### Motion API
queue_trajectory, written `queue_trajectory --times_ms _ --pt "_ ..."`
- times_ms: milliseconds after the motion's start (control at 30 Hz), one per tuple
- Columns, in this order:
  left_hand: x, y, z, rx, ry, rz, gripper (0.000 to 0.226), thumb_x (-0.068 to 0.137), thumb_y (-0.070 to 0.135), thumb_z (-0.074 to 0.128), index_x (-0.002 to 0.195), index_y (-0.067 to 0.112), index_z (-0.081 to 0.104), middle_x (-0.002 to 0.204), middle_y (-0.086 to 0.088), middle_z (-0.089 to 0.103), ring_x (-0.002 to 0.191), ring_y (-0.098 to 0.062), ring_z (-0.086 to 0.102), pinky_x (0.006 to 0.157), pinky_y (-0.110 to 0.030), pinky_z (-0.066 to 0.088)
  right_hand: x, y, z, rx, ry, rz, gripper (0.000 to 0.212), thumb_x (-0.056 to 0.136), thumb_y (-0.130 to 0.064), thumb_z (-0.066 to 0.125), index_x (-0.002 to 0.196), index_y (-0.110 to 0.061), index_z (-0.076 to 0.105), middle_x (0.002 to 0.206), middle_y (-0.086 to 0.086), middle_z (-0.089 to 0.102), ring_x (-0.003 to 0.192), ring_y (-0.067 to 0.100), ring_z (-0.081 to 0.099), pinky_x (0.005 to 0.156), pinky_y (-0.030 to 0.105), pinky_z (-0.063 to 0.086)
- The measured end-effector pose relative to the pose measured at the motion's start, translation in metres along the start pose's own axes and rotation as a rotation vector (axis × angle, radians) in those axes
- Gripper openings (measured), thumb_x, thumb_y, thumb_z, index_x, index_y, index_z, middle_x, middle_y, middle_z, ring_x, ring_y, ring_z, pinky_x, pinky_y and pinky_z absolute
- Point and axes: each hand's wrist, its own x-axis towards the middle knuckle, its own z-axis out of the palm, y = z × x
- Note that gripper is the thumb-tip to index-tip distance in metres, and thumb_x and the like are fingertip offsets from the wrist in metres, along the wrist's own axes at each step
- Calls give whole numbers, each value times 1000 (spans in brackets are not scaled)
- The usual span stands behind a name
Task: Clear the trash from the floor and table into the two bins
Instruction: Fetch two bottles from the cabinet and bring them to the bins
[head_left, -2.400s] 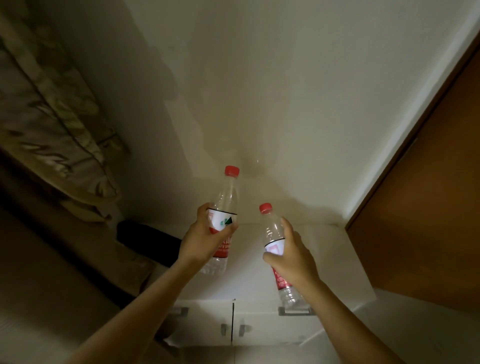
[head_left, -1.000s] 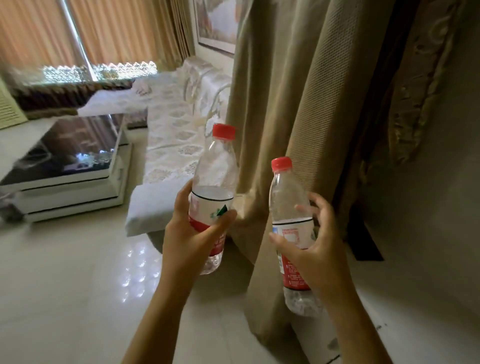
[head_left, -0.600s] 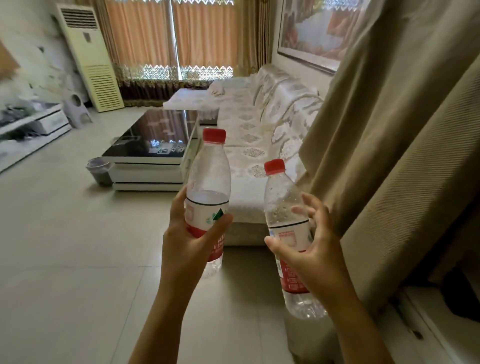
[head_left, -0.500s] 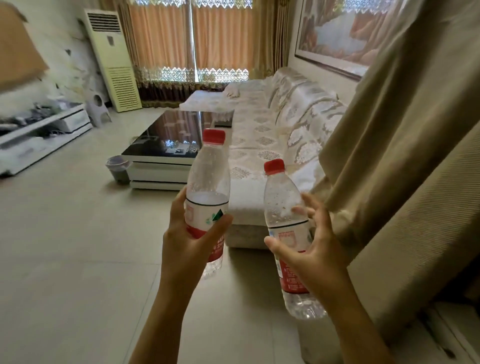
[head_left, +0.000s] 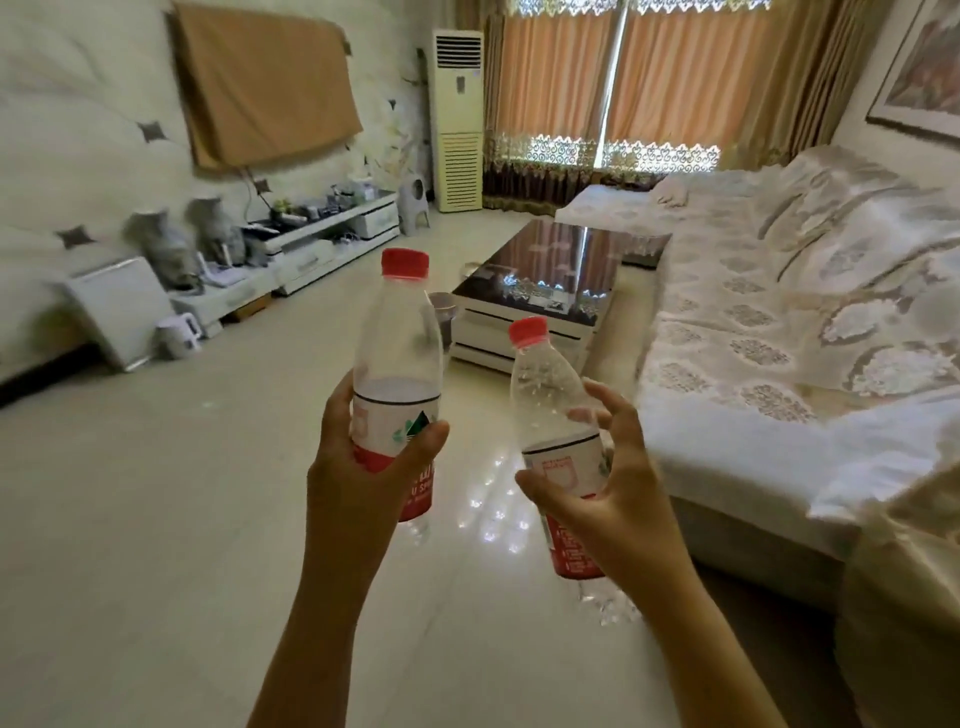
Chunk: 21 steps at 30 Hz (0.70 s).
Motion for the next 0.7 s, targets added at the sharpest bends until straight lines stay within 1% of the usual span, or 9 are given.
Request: queue_trajectory --times_ms 67,133,200,233,300,400,567,633,700 --pt "14 -9 -27 9 81 -33 95 57 58 71 141 34 36 133 4 51 121 -22 51 95 -47 51 21 -3 31 25 -56 -27 88 59 -55 74 133 -51 26 124 -12 48 92 13 65 71 30 59" --pt "25 -19 -49 13 139 -72 90 57 53 69 140 35 38 131 5 53 120 -23 52 95 -48 51 41 -3 60 30 -119 -61 88 64 -46 80 135 -45 28 124 -10 48 90 13 65 67 27 59" --pt "37 -29 -65 5 192 -108 82 61 48 69 137 38 39 123 12 55 117 -20 53 93 -42 52 60 1 85 51 -180 -72 89 65 -38 82 137 -40 30 125 -9 48 88 14 66 67 30 60" --pt "44 -33 -71 -3 217 -122 79 63 47 69 136 39 39 119 15 54 115 -18 54 90 -37 52 71 3 96 70 -207 -71 90 64 -39 81 137 -40 30 125 -9 48 88 15 66 68 33 61" --pt "61 -42 -78 -14 266 -145 77 64 46 69 135 40 39 119 15 54 114 -18 54 86 -32 50 95 10 117 96 -254 -71 90 62 -41 80 137 -41 31 124 -9 48 88 16 66 68 36 61" --pt "96 -54 -77 -10 314 -154 76 62 47 68 133 42 40 122 12 54 114 -17 54 84 -29 50 137 21 144 129 -297 -93 90 62 -40 80 137 -40 31 125 -8 49 91 15 65 68 35 61" --pt "171 -71 -63 20 340 -131 73 64 45 69 130 47 38 113 27 51 105 -6 54 78 -19 47 222 40 178 174 -342 -122 89 63 -37 81 138 -40 31 126 -9 49 91 9 64 71 33 61" --pt "203 -73 -57 36 361 -125 73 63 45 69 129 47 38 113 28 52 104 -3 54 77 -18 47 259 45 188 187 -356 -127 89 63 -37 81 138 -40 31 127 -8 50 94 10 63 73 35 60" --pt "232 -78 -52 43 391 -111 71 64 44 69 128 48 38 112 28 52 103 -2 54 75 -17 47 293 48 199 199 -374 -139 89 63 -36 81 138 -38 32 128 -6 50 93 6 63 72 33 60"
